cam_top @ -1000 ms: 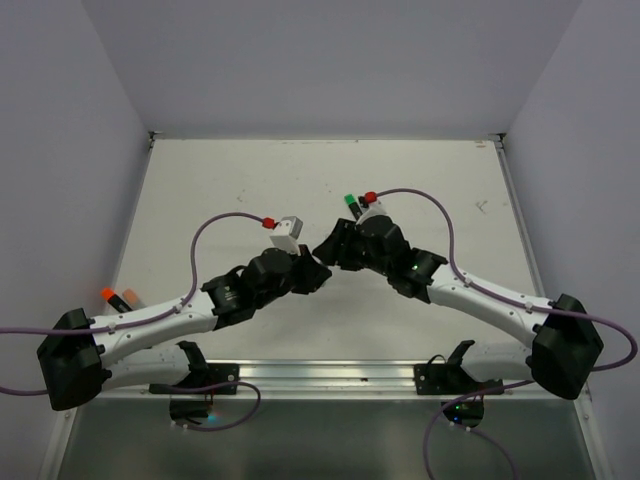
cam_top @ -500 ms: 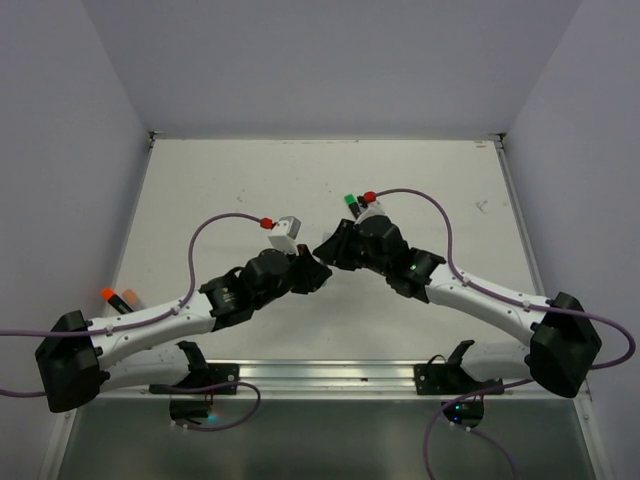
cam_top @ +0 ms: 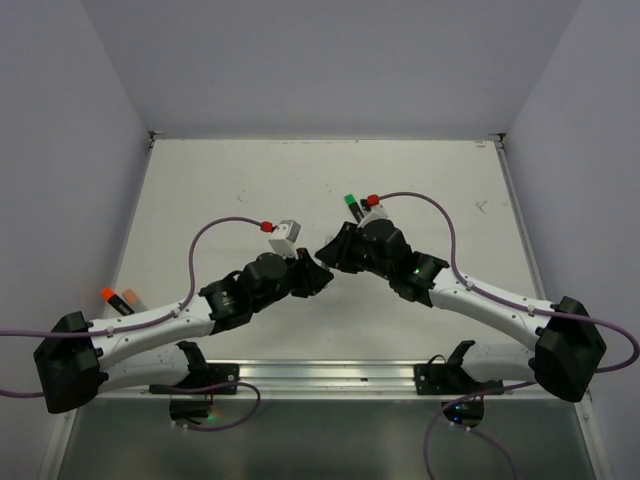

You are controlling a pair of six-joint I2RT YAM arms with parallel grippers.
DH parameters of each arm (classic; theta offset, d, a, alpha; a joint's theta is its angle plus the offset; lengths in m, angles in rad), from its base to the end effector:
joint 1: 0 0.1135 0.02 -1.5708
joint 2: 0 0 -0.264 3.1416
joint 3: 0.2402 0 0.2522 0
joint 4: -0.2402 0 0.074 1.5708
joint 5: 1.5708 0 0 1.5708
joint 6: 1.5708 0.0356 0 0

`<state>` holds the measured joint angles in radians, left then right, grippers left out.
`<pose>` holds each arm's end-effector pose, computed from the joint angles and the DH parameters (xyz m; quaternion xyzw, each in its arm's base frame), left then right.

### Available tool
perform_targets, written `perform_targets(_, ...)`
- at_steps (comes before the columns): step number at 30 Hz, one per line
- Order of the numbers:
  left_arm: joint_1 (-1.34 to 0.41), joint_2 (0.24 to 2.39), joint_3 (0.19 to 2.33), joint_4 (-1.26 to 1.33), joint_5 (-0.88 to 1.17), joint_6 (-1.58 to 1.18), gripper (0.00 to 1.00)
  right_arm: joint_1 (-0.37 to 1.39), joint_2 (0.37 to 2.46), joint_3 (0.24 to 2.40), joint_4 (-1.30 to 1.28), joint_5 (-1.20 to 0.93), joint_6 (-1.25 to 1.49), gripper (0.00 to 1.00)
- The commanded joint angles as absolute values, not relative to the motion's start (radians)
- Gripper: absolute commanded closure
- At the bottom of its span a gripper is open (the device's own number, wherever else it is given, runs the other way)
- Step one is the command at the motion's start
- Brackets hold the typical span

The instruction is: Open the pen caps

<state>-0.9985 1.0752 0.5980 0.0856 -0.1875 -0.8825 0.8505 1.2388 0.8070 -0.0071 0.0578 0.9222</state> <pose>0.1357 -0.1984 0.2449 -0.0040 0.8291 -0.4014 0.3891 0.1867 0.2096 0.2685 0.0457 0.8426 0.3998 0.3578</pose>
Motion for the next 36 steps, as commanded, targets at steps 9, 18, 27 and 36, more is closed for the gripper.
perform_targets(9, -1.002, 1.019, 0.505, 0.158, -0.152, -0.910, 0.52, 0.845, 1.209, 0.798, 0.077, 0.089, 0.937, 1.00)
perform_targets(18, -1.002, 1.037, 0.500, 0.181, -0.170, -0.922, 0.52, 0.845, 1.229, 0.793, 0.104, 0.063, 0.945, 1.00)
perform_targets(27, -1.002, 1.058, 0.557, 0.156, -0.196, -0.902, 0.55, 0.844, 1.244, 0.787, 0.114, 0.058, 0.954, 1.00)
perform_targets(36, -1.002, 1.081, 0.589, 0.152, -0.192, -0.885, 0.95, 0.847, 1.244, 0.778, 0.114, 0.064, 0.959, 1.00)
